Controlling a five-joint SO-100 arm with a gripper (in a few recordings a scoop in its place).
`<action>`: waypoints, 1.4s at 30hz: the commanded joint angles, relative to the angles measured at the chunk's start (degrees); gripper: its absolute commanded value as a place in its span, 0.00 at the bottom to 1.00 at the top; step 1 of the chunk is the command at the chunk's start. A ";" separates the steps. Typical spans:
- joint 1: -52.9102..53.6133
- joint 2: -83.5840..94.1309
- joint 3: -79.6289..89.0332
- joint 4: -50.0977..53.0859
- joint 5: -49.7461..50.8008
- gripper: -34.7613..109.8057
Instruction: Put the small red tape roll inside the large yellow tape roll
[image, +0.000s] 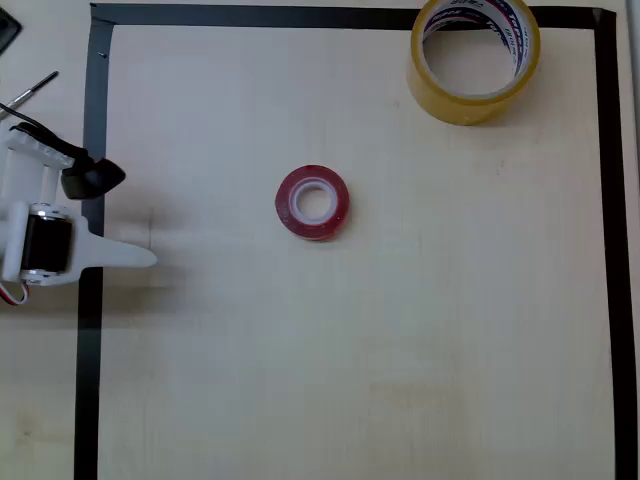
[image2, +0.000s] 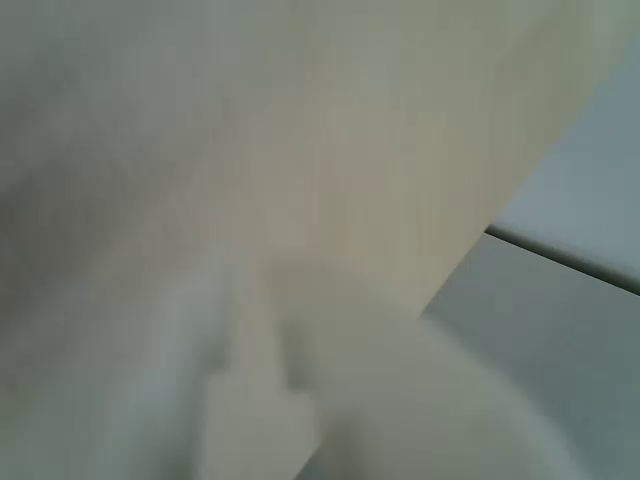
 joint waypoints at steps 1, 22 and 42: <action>-5.27 -34.54 -24.70 -3.25 3.87 0.24; -5.54 -8.79 -10.63 -1.23 4.04 0.31; -17.49 -69.87 -48.34 -7.47 5.01 0.39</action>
